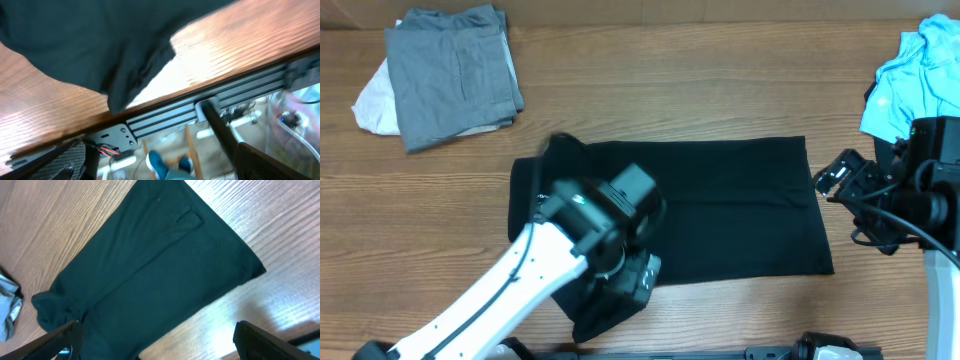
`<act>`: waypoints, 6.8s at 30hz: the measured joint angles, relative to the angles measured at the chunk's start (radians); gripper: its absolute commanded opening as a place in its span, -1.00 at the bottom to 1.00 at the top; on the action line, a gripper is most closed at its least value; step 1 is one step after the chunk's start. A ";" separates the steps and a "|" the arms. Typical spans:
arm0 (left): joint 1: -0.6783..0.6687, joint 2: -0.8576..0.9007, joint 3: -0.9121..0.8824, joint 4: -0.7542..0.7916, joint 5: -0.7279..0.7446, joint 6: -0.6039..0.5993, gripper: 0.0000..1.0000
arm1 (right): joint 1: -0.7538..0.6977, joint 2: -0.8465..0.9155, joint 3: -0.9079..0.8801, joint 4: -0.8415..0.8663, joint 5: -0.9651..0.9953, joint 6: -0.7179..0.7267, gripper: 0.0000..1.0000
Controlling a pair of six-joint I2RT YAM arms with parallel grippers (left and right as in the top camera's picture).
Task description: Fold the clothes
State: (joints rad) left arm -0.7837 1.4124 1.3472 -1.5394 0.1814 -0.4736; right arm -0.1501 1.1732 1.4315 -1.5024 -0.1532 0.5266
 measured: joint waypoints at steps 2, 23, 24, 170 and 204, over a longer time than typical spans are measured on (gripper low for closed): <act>-0.022 0.005 -0.072 0.015 0.002 -0.023 0.93 | 0.000 0.003 -0.033 0.027 0.000 0.005 1.00; -0.126 0.057 -0.541 0.426 0.107 -0.075 0.78 | -0.182 0.204 -0.084 0.126 0.046 0.046 1.00; -0.126 0.069 -0.542 0.440 0.105 -0.074 0.78 | -0.182 0.205 -0.084 0.126 0.047 0.045 1.00; 0.358 0.262 -0.116 0.585 -0.274 0.086 -0.91 | -0.082 0.204 -0.756 1.151 -0.190 0.509 -0.92; 0.398 0.262 -0.117 0.643 -0.380 0.121 0.18 | -0.071 0.342 -0.755 1.389 -0.189 0.542 0.83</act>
State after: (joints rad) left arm -0.3855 1.6745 1.2304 -0.8963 -0.1986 -0.3523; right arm -0.2211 1.5150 0.6765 -0.1131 -0.3420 1.0687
